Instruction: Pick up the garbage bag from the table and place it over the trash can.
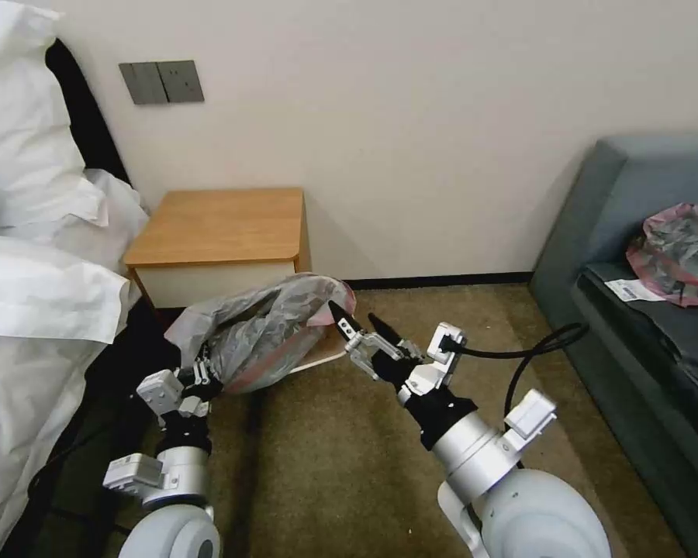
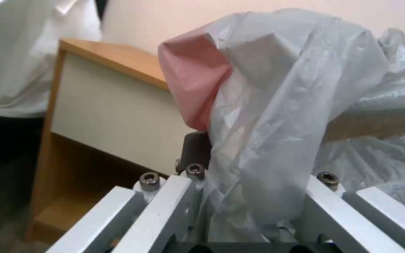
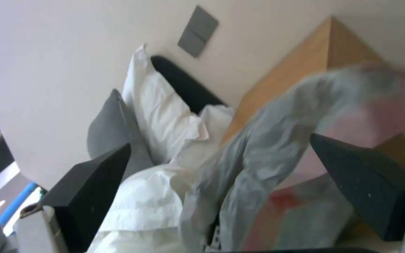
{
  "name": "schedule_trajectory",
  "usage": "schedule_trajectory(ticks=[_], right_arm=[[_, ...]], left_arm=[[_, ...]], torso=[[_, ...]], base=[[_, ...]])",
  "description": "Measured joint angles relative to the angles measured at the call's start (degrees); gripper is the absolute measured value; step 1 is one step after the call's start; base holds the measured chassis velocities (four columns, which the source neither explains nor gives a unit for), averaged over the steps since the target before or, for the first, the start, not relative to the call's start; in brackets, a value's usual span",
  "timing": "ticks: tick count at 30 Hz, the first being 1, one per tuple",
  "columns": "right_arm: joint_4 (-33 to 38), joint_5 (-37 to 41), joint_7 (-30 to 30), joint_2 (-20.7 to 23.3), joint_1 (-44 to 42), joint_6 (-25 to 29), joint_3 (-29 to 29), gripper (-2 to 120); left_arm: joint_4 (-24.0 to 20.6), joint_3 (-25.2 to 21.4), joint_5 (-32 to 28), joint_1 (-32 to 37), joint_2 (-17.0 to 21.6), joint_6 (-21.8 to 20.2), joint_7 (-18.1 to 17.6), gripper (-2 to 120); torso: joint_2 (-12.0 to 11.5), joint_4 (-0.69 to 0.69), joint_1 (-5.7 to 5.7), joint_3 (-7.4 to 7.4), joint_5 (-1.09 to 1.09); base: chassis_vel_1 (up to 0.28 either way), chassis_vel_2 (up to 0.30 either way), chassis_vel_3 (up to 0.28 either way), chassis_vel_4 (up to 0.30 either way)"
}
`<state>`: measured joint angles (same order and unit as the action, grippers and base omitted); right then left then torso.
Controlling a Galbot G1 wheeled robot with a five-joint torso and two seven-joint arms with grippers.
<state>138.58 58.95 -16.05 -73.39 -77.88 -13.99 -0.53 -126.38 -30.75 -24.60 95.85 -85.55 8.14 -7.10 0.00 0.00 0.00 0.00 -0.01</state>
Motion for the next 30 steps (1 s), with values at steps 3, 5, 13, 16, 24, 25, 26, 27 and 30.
schedule_trajectory(ticks=[3,5,13,16,24,25,26,27,30], right_arm=[[-1.6,-0.8,-0.3,-1.8,0.8,-0.2,2.1,94],[-2.0,-1.3,-0.3,-2.2,0.8,-0.2,2.4,94],[-1.7,-2.7,0.5,-2.7,-1.1,-0.2,2.7,93],[-2.8,-3.5,1.1,-2.8,-1.4,0.0,2.0,93],[-6.1,-3.4,1.0,-3.6,1.1,0.4,0.1,95],[-6.1,-3.4,1.0,-3.6,1.1,0.4,0.1,95],[-6.0,-3.4,1.0,-3.7,0.9,0.4,0.2,95],[-5.6,-3.6,1.0,-3.6,0.4,0.4,0.4,95],[-4.0,-4.1,1.3,-3.3,-1.1,0.4,0.8,95]], left_arm=[[-0.1,0.2,0.3,0.1,-0.2,0.5,0.9,8],[-0.2,0.2,0.3,0.1,-0.1,0.5,1.0,8],[-0.4,-0.5,0.3,0.0,0.2,0.7,1.1,8],[-0.6,-0.3,0.2,0.0,-0.1,0.8,1.1,8],[-2.1,-0.3,0.3,0.7,0.2,1.0,1.3,8],[-2.1,-0.3,0.3,0.7,0.2,1.0,1.3,8],[-2.1,-0.5,0.2,0.7,0.2,1.0,1.3,8],[-2.1,-0.6,0.2,0.7,0.2,1.0,1.3,8],[-1.9,-0.8,0.1,0.5,0.2,1.0,1.3,8]], torso=[[0.0,0.01,0.0,0.0,0.01],[0.0,0.01,0.0,0.0,0.0],[0.0,0.0,0.0,0.0,0.01],[0.0,0.0,0.0,0.0,0.01],[0.0,0.01,0.0,0.0,0.02],[0.0,0.01,0.0,0.0,0.02],[0.0,0.01,0.0,0.0,0.01],[0.0,0.0,0.0,0.0,0.01],[0.0,0.0,0.0,0.0,0.01]], base=[[0.0,0.0,0.0,0.0],[0.0,0.0,0.0,0.0],[0.0,0.0,0.0,0.0],[0.0,0.0,0.0,0.0],[0.0,0.0,0.0,0.0],[0.0,0.0,0.0,0.0],[0.0,0.0,0.0,0.0],[0.0,0.0,0.0,0.0],[0.0,0.0,0.0,0.0]])
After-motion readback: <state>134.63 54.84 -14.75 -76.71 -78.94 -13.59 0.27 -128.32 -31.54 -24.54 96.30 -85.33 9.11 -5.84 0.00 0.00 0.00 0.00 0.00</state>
